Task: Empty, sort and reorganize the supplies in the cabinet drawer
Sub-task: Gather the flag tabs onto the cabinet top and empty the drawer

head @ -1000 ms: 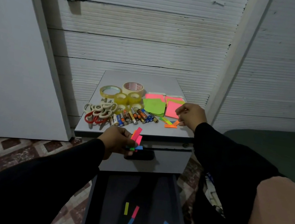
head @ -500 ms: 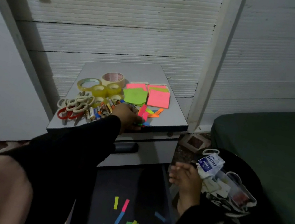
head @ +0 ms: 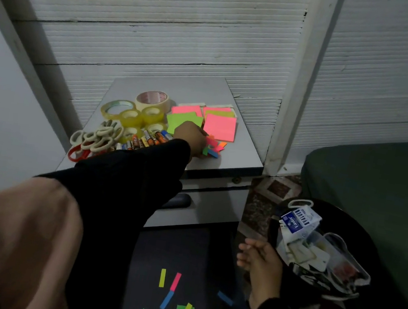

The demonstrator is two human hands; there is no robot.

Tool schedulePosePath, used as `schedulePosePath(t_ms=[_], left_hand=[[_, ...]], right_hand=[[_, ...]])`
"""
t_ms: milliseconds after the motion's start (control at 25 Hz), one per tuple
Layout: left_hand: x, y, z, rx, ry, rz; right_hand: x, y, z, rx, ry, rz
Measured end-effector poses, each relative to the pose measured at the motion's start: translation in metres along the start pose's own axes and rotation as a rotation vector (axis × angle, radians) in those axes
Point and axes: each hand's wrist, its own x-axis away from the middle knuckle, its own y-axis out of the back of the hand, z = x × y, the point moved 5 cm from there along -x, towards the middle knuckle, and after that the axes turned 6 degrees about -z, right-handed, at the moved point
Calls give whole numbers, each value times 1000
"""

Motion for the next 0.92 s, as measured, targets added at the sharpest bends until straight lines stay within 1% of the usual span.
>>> schedulePosePath(t_ms=[240, 400, 560, 720, 920], left_hand=[[-2, 6, -7, -61, -46, -24], [15, 16, -2, 4, -44, -46], [51, 35, 16, 140, -20, 22], [101, 56, 44, 256, 37, 106], [144, 66, 102, 241, 99, 166]], right_hand=[[3, -4, 3, 44, 15, 21], [14, -17, 18, 92, 70, 73], [33, -34, 50, 106, 188, 168], [56, -50, 72, 155, 250, 266], [73, -59, 76, 310, 294, 324]])
